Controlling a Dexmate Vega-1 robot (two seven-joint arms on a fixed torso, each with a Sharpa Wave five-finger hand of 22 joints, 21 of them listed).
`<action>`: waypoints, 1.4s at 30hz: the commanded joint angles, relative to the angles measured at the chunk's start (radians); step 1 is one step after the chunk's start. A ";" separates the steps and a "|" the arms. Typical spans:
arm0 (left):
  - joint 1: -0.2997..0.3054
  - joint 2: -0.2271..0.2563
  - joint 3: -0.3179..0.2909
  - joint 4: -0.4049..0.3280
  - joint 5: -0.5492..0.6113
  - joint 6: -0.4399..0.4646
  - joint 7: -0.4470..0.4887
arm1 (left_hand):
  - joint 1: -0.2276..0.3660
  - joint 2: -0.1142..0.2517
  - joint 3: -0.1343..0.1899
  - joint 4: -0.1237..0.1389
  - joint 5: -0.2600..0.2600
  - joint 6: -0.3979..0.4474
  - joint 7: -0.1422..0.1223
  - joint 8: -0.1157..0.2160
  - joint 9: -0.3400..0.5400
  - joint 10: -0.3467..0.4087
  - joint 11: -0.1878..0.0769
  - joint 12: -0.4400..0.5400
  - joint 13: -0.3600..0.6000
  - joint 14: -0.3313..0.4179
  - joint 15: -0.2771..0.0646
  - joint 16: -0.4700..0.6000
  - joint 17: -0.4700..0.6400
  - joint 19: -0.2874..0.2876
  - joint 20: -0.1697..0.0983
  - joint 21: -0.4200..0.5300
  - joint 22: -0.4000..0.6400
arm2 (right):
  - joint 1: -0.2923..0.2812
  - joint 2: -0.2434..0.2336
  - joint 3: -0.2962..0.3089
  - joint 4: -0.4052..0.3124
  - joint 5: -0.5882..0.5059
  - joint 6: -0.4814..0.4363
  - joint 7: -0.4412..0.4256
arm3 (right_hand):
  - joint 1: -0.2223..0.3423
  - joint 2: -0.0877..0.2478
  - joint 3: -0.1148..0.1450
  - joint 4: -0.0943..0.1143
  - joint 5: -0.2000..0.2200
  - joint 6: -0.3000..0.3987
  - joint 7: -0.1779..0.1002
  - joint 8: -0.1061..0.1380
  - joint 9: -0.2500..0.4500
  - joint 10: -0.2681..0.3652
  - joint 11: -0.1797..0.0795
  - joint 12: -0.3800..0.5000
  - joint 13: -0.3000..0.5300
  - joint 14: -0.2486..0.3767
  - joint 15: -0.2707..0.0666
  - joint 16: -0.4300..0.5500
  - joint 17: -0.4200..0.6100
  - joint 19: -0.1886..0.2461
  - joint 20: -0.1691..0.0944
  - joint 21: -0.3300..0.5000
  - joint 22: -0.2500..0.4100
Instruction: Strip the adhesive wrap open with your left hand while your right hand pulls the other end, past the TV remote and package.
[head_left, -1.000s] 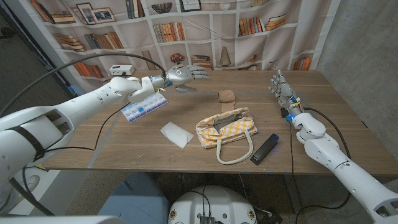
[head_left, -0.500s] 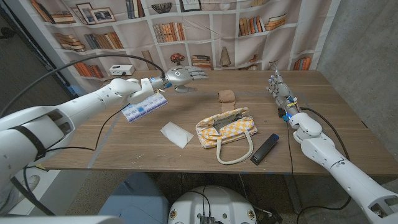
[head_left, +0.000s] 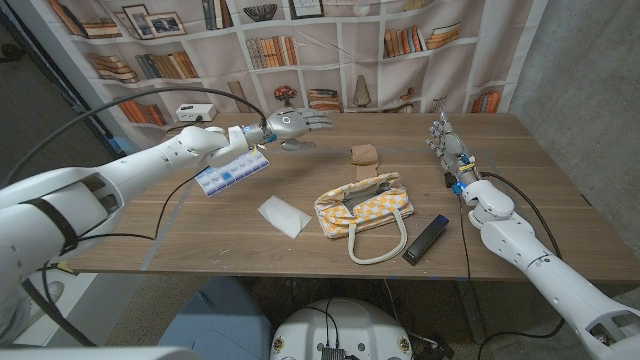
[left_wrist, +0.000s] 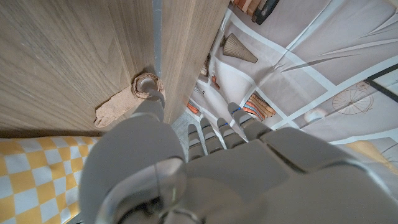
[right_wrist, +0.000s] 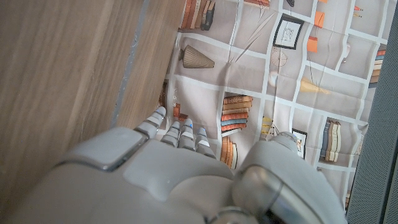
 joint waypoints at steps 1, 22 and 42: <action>-0.033 -0.047 0.058 0.059 0.027 0.015 0.042 | 0.012 -0.007 0.009 -0.002 0.005 0.008 0.002 0.005 0.004 0.010 0.001 0.008 0.001 0.011 -0.004 0.003 0.002 0.006 0.004 0.004 0.004 | -0.002 -0.002 0.007 0.000 -0.001 0.007 -0.009 | 0.003 0.004 0.004 -0.003 -0.003 -0.003 0.003 0.003 0.002 -0.005 0.002 0.000 0.004 -0.010 -0.002 -0.002 0.002 0.006 0.004 0.002 0.004; -0.055 -0.071 0.119 0.081 0.037 0.061 0.046 | 0.116 0.010 0.095 -0.060 0.007 0.032 0.012 0.006 0.005 0.010 0.012 0.010 0.002 0.018 0.004 -0.004 -0.005 0.001 0.017 0.002 0.003 | -0.014 0.002 0.009 0.001 0.004 0.014 -0.010 | 0.002 0.003 0.004 -0.004 -0.004 -0.002 0.001 0.003 0.002 -0.005 -0.001 0.000 0.004 -0.010 -0.003 -0.002 0.002 0.006 0.004 0.002 0.004; -0.080 -0.144 0.193 0.183 0.051 0.138 0.103 | 0.303 -0.032 0.164 -0.117 0.044 0.038 -0.010 -0.002 0.003 -0.025 0.008 -0.004 -0.005 -0.014 -0.001 -0.018 -0.012 -0.052 0.017 -0.012 0.000 | 0.011 0.015 0.003 0.045 0.008 0.016 0.008 | -0.001 0.004 0.005 -0.003 -0.005 -0.002 0.000 0.004 0.002 -0.004 -0.007 0.001 0.004 -0.010 -0.005 -0.001 0.002 0.006 0.004 0.002 0.004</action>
